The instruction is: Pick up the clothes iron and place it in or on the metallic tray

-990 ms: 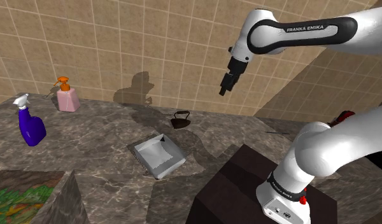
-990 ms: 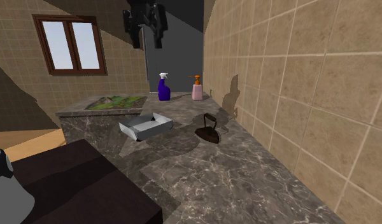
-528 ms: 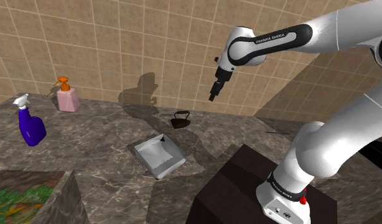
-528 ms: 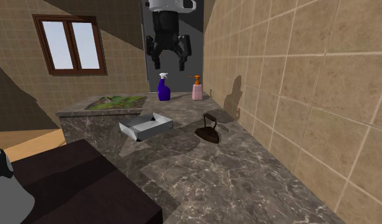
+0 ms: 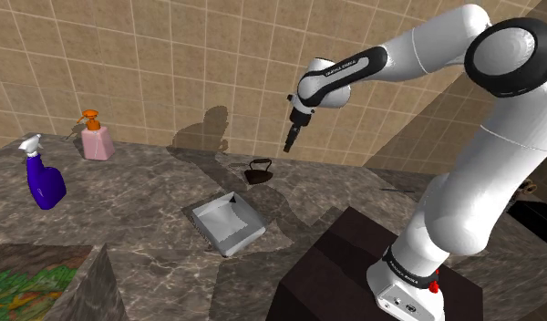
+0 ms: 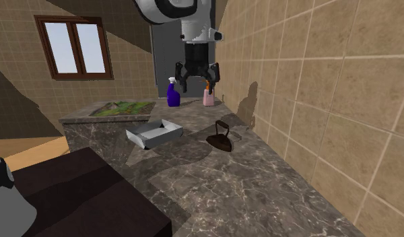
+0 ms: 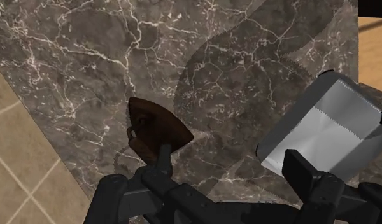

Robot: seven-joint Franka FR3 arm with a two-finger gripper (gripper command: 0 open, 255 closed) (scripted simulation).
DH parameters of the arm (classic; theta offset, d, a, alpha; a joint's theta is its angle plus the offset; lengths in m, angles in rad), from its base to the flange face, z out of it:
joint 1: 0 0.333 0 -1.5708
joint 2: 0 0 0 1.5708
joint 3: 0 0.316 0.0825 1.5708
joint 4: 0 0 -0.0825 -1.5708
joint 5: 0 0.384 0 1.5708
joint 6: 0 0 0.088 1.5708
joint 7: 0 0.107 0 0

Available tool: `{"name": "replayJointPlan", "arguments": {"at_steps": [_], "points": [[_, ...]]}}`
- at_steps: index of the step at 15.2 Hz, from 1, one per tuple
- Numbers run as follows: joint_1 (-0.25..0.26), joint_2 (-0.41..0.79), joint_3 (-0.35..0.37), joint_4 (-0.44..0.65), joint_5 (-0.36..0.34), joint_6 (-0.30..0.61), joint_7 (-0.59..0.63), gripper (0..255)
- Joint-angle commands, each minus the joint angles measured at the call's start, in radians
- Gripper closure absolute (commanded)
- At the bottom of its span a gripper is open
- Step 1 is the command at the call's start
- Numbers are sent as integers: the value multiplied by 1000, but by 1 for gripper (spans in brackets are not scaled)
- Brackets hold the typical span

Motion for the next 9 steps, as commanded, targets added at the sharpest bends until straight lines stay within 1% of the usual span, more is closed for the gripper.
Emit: {"name": "replayJointPlan", "arguments": {"at_steps": [1, 5, 9], "points": [[0, 93, -2, 62, 52, 25, -89, 0], [-21, 258, 26, 182, 140, 57, -236, 0], [-55, 417, 70, 321, 198, 69, -354, 0]]}}
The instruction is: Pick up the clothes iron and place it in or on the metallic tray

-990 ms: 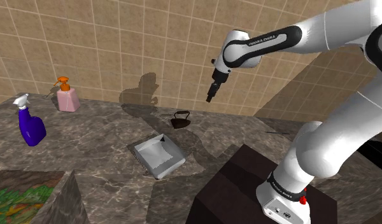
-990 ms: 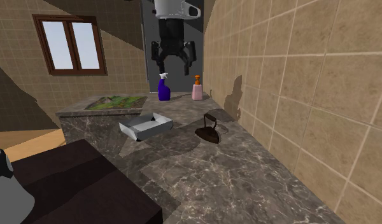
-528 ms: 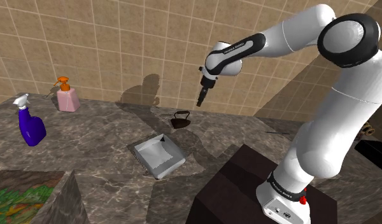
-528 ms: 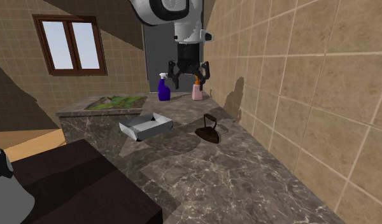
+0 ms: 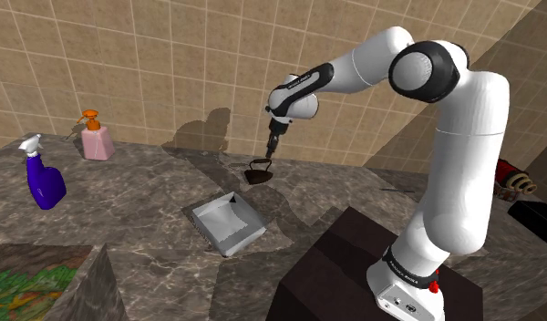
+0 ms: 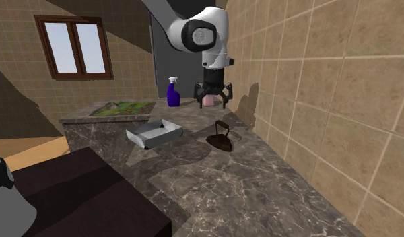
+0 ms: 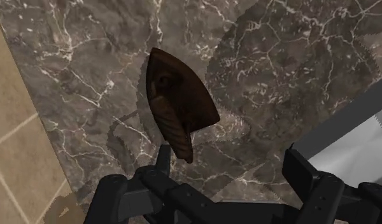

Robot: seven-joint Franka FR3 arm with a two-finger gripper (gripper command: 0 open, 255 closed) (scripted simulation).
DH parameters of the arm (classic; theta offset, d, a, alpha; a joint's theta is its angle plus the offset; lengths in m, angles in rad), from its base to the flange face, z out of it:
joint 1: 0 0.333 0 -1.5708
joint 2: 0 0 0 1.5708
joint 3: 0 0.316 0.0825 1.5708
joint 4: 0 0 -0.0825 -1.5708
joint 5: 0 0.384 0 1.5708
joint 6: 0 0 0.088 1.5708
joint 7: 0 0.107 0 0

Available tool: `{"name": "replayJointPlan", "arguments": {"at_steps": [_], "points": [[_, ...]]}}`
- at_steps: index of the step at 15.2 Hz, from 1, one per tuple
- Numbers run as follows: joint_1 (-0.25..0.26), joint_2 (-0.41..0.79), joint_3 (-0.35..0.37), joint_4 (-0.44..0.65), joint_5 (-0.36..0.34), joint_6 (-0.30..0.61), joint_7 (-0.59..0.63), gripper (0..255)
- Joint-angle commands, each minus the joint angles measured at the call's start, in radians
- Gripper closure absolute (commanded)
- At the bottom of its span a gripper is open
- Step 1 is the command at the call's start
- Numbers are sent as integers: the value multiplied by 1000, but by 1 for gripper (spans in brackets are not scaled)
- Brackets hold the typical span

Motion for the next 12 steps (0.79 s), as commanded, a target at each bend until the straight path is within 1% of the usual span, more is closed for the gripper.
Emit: {"name": "replayJointPlan", "arguments": {"at_steps": [1, 6, 12], "points": [[-17, 84, 25, 76, 25, 5, -55, 0], [-53, 267, 78, 271, 45, -5, -150, 0], [-58, 330, 94, 290, 61, 39, -159, 0]]}}
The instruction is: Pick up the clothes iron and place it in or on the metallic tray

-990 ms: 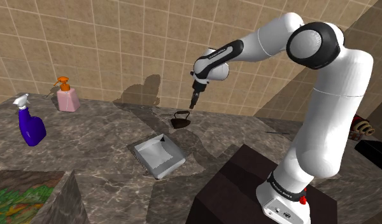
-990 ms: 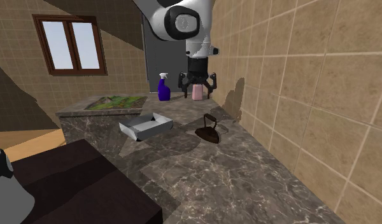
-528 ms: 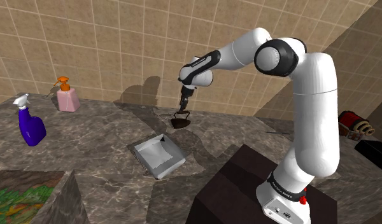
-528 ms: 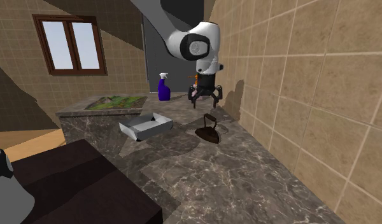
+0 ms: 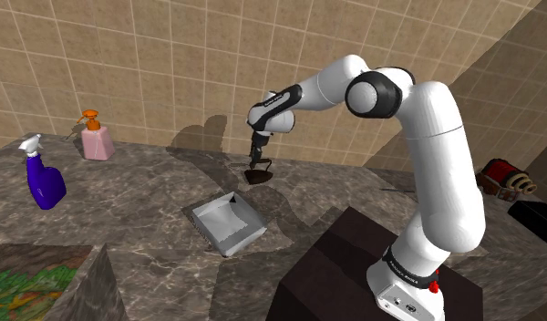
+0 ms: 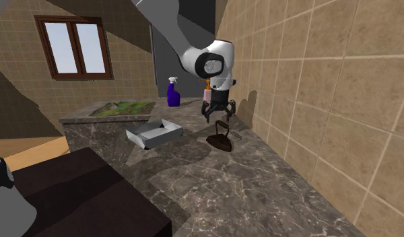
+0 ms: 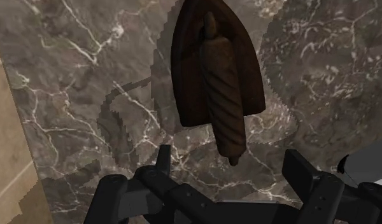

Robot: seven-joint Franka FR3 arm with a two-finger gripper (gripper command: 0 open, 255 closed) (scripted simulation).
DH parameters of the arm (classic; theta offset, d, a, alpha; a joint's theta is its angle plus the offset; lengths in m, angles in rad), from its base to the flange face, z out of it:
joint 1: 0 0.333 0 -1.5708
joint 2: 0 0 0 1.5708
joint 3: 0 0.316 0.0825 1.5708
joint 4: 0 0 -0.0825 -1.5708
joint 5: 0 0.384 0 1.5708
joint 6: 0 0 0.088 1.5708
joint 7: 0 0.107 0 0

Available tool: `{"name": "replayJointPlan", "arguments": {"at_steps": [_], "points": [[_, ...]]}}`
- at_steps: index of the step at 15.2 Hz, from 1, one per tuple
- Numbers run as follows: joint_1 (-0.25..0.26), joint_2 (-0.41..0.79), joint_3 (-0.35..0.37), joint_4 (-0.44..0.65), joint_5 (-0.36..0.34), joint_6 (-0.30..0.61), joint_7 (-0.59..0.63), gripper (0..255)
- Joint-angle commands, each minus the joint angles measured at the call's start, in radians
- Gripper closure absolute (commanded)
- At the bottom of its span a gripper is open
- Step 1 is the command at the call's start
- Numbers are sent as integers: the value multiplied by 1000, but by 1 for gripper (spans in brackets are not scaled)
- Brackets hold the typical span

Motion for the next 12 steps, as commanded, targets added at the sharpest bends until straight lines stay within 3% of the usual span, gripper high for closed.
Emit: {"name": "replayJointPlan", "arguments": {"at_steps": [1, 9, 10, 12], "points": [[-2, 21, 5, 6, 6, 16, -4, 0], [-2, 27, 7, 9, 7, 20, -5, 0], [-2, 27, 7, 9, 7, 20, -5, 255], [-2, 27, 7, 9, 7, 20, -5, 255]]}}
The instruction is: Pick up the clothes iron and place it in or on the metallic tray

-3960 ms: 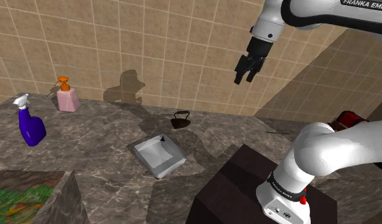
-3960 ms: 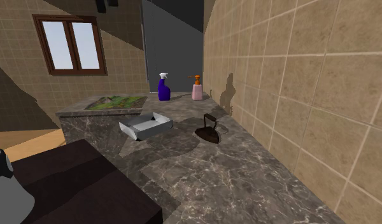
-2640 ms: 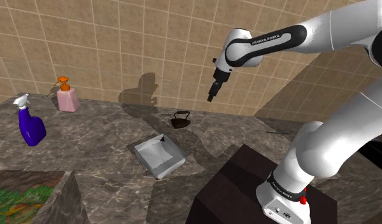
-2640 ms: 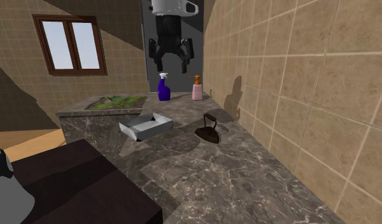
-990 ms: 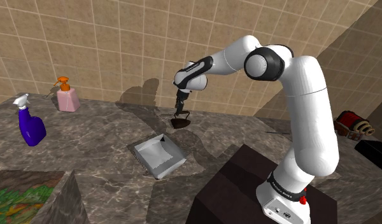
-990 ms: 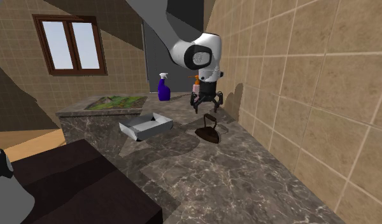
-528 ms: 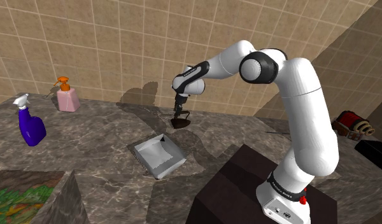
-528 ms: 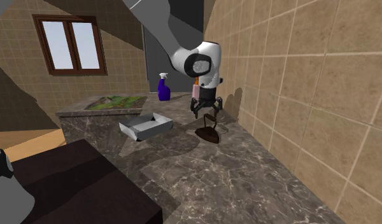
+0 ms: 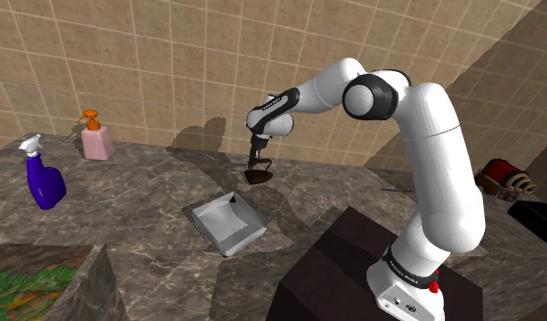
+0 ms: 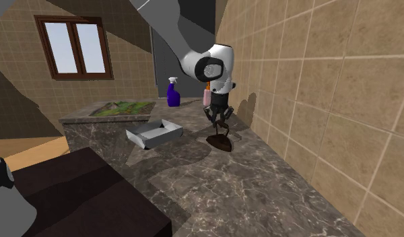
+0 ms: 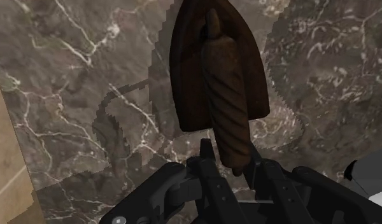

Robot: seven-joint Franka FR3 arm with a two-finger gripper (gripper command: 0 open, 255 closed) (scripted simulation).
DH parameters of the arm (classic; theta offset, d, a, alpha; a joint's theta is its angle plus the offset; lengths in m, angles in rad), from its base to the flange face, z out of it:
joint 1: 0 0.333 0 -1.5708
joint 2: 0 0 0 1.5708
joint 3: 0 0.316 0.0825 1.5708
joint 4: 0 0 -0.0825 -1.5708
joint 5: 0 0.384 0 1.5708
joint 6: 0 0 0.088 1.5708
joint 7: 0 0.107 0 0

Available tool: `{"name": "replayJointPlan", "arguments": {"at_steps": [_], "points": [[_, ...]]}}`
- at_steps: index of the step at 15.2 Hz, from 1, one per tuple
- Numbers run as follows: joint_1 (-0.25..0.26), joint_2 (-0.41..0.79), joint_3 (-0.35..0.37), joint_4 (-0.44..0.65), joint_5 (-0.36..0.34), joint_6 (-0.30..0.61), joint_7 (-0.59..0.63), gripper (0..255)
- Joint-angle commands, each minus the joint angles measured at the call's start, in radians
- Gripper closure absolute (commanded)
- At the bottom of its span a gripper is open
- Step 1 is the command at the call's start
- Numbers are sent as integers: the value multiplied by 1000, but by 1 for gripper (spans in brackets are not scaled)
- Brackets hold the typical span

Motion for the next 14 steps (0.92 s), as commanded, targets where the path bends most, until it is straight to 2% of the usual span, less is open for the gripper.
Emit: {"name": "replayJointPlan", "arguments": {"at_steps": [1, 7, 14], "points": [[0, 0, 0, 0, 0, 0, 0, 255], [0, 0, 0, 0, 0, 0, 0, 255], [11, -66, -17, -8, -21, -57, 21, 255]]}}
